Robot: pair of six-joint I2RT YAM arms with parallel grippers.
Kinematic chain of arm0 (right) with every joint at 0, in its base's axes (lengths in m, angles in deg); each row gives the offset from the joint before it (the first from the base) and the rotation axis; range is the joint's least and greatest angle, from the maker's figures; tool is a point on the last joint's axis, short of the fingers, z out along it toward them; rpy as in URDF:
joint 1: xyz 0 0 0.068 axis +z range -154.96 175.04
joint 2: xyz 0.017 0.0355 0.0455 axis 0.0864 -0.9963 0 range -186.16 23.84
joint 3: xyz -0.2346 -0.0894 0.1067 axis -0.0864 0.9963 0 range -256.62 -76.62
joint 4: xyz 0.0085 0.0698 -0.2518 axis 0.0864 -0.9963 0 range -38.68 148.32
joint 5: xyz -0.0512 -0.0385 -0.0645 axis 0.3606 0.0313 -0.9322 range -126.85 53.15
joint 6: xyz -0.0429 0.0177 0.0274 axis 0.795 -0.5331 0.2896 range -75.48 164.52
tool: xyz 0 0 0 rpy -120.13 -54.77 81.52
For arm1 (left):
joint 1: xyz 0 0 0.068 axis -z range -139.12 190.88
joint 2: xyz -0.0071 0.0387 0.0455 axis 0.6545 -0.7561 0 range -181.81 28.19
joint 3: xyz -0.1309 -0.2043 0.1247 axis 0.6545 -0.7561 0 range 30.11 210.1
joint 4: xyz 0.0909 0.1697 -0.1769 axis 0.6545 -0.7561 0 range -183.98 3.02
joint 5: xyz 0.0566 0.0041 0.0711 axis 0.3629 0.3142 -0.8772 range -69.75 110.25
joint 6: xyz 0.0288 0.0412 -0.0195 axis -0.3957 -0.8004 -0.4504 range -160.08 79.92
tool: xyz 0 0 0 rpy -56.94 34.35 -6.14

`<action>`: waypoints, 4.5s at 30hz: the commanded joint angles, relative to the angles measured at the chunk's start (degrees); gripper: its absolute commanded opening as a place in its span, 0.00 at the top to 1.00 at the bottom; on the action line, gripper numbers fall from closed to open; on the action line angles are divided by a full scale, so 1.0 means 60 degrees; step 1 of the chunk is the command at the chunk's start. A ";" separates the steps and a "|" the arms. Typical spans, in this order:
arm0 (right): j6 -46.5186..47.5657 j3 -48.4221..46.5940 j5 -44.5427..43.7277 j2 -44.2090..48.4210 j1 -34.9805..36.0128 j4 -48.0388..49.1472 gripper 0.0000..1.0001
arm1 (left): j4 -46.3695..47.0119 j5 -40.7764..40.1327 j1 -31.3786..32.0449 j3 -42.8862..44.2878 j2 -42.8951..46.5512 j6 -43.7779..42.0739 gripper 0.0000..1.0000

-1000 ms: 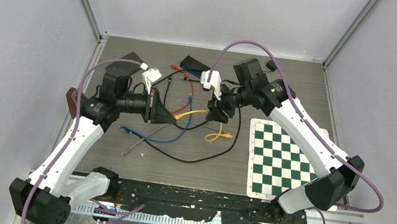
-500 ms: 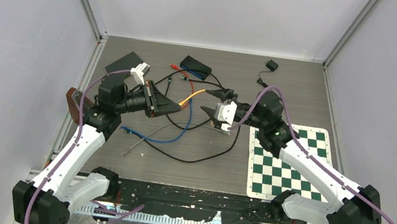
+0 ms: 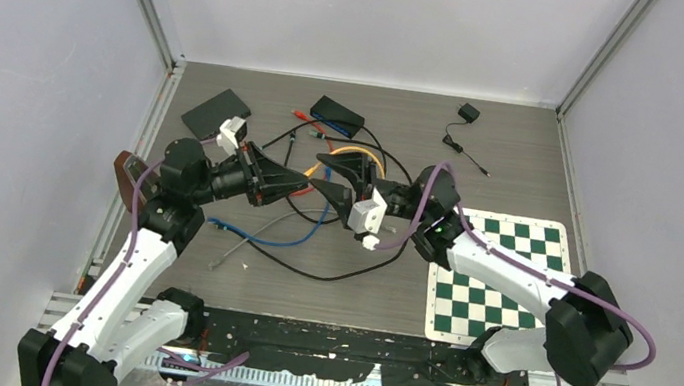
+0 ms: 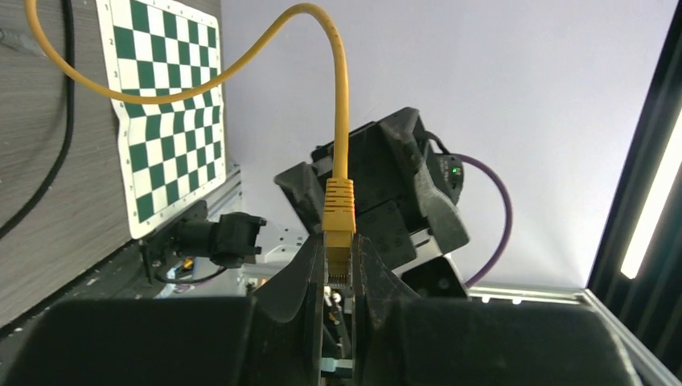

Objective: Insert the plug into the switch port
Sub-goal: Pick up the connector from the center of the board, then move the switch port to the center of the board.

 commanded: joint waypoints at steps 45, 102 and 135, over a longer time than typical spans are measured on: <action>-0.5856 -0.0262 -0.3786 0.0894 -0.0985 -0.0931 0.95 | -0.5584 -1.0684 -0.1182 0.4857 -0.3154 -0.9912 0.37; -0.8779 0.0279 -0.3820 0.2103 -0.1046 -0.0530 0.95 | -0.5093 -0.5326 -0.4843 1.3550 -1.5405 -0.5993 0.57; -0.7283 -0.4071 -0.4402 -0.2314 -0.0971 -0.7496 0.95 | -0.8230 -0.5625 -0.4285 1.0002 -1.2161 -0.9468 0.51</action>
